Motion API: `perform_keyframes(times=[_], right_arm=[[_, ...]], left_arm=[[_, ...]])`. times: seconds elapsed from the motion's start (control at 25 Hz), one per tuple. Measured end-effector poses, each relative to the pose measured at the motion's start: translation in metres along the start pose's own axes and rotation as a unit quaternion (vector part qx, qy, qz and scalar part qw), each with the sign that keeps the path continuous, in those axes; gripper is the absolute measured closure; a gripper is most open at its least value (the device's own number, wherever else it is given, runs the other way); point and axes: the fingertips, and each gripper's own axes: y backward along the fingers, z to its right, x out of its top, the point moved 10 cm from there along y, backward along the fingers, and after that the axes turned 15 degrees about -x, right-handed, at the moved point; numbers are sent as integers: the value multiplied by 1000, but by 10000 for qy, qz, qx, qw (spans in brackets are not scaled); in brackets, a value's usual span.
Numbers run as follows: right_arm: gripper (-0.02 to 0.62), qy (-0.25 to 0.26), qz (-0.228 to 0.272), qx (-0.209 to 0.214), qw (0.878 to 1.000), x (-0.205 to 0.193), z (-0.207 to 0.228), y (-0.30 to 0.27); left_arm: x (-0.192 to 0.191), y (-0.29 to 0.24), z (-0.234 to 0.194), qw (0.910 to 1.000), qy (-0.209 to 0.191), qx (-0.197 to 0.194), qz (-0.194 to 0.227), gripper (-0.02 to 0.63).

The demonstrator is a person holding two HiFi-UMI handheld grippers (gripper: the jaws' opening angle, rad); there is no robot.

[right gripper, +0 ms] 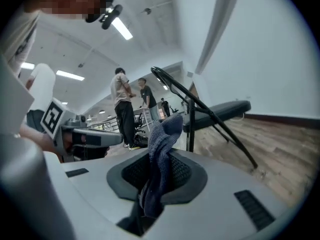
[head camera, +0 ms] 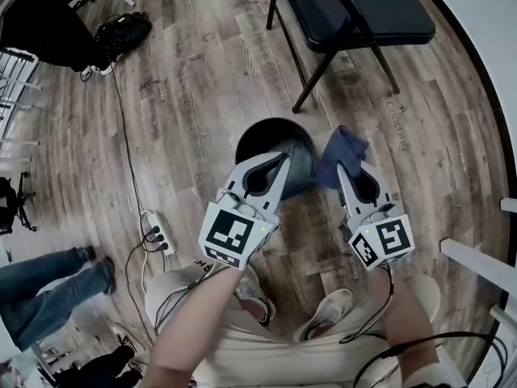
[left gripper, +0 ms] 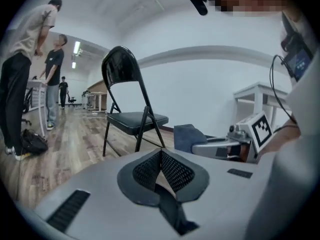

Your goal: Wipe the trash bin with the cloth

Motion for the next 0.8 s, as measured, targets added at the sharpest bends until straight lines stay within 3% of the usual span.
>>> perform_keyframes(times=[0.2,0.36,0.56,0.8], right_arm=[[532,-481,-858,-324,9946,-47,8,-13],[532,-272,-909,-216,9953,-63,12,-15],[532,-652,-1136,-159,9913,-66,13,-24],[532,-912,-1993,-454,9746,-94,16,-26]], left_arm=[[-9,-25,18,9993,67,-178,-332,595],[13,-35,10,9991,-289,-36,-303,595],[22,-39,9,9986,-462,13,-247,595],[0,-50,8,9992,61,-112,-374,595]])
